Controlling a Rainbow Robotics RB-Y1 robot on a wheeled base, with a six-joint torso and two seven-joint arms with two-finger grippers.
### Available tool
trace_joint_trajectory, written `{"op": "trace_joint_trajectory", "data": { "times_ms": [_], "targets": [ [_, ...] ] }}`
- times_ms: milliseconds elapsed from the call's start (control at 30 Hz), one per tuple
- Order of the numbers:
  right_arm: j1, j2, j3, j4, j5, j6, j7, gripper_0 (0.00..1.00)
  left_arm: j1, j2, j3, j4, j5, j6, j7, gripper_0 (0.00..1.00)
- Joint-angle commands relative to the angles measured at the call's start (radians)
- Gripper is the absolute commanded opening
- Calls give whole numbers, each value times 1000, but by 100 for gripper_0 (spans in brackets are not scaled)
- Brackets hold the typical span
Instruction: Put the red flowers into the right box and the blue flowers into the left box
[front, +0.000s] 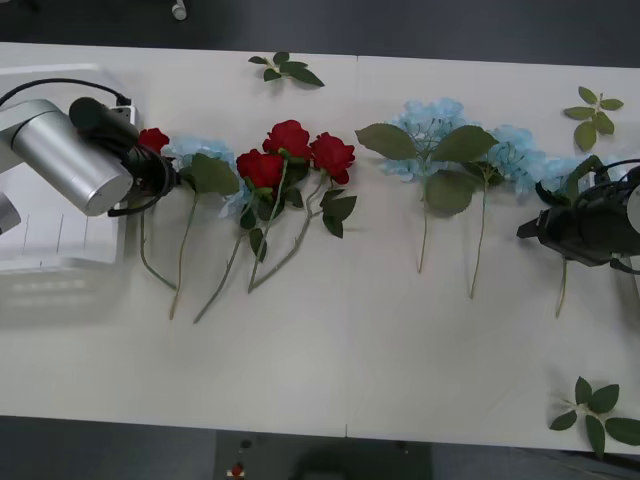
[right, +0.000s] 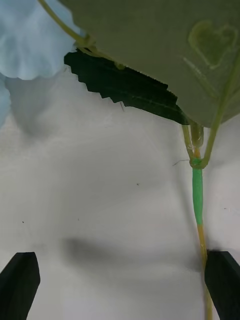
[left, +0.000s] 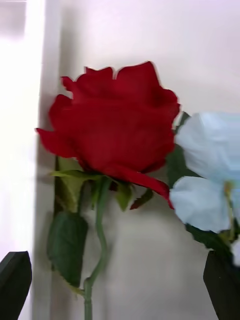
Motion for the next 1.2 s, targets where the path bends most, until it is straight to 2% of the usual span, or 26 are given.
{"op": "trace_joint_trajectory", "data": {
  "times_ms": [33, 300, 600, 867, 967, 1033, 1067, 1100, 1133, 1200],
  "targets": [
    [-68, -47, -7, -10, 9, 66, 30, 97, -20, 35, 5, -22, 17, -6, -38, 100],
    [-218, -190, -8, -139, -43, 337, 51, 97, 0, 33, -44, -16, 21, -6, -39, 100],
    [-302, -316, -14, -278, -166, 449, 112, 97, 15, 0, -46, 62, 21, -30, -48, 100],
    [-302, -403, -114, -335, -321, 587, 401, 96, 17, -22, -44, 140, 10, -89, -68, 100],
    [-302, -435, -185, -352, -343, 659, 623, 97, 18, -22, -46, 142, 5, -89, -71, 100],
    [-308, -457, -204, -360, -379, 676, 686, 97, 17, -22, -44, 142, 4, -87, -73, 100],
    [-316, -475, -212, -366, -416, 682, 737, 97, 20, -22, -46, 142, 1, -89, -75, 88],
    [-325, -491, -218, -370, -453, 688, 790, 96, 21, -22, -44, 139, -6, -90, -76, 47],
    [-328, -501, -226, -372, -485, 698, 849, 96, 23, -22, -44, 140, -6, -90, -78, 0],
    [-328, -507, -247, -370, -522, 716, 932, 96, 26, -22, -49, 140, -9, -99, -79, 0]
  ]
}}
